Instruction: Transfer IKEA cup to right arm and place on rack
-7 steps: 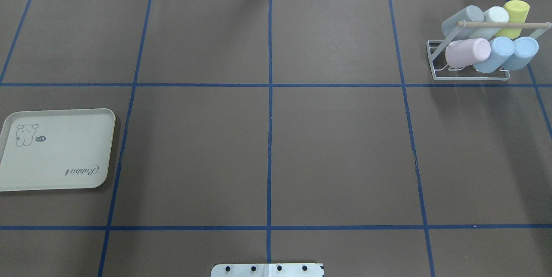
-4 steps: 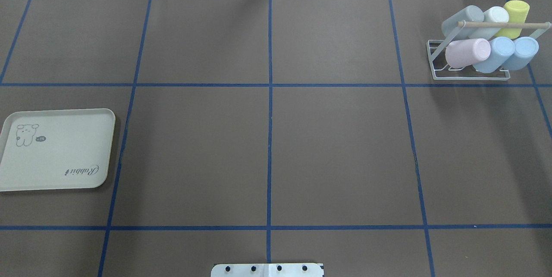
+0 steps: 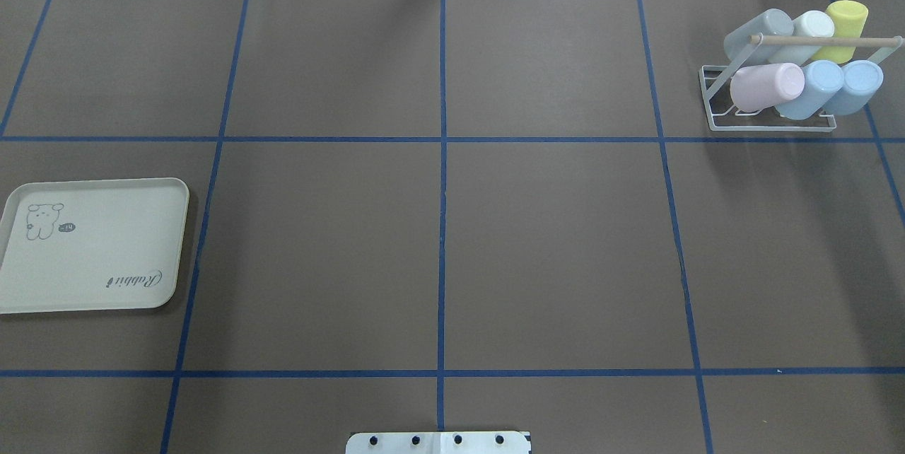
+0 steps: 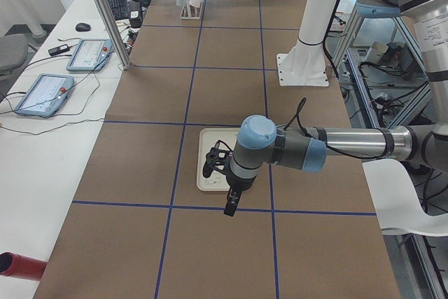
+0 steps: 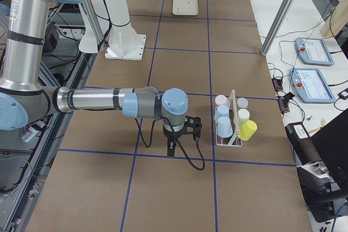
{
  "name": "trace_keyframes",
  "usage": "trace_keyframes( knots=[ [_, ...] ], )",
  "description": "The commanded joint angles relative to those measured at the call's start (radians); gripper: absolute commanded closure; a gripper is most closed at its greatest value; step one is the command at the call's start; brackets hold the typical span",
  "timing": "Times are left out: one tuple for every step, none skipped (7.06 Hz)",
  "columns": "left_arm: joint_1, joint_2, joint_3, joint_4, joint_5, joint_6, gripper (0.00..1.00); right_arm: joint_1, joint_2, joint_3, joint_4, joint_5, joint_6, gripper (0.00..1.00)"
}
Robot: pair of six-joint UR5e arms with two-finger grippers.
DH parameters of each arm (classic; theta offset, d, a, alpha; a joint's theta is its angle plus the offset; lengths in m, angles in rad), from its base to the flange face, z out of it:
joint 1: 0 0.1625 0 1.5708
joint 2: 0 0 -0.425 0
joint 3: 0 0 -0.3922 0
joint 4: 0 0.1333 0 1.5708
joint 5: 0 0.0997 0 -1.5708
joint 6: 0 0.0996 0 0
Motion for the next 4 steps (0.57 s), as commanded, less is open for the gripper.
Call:
trace_keyframes(
  knots=[
    [0.000, 0.001, 0.004, 0.004, 0.000, 0.000, 0.00, 0.000, 0.000, 0.000, -0.002, 0.000, 0.000, 0.00],
    [0.000, 0.001, 0.004, 0.003, 0.001, -0.005, 0.00, 0.000, 0.000, 0.002, -0.002, 0.000, 0.000, 0.00],
    [-0.001, 0.001, 0.004, 0.003, 0.001, -0.008, 0.00, 0.000, 0.000, 0.002, 0.000, 0.002, 0.000, 0.00],
    [0.000, 0.001, 0.004, 0.003, 0.003, -0.008, 0.00, 0.000, -0.002, 0.002, 0.000, 0.003, 0.000, 0.00]
  ],
)
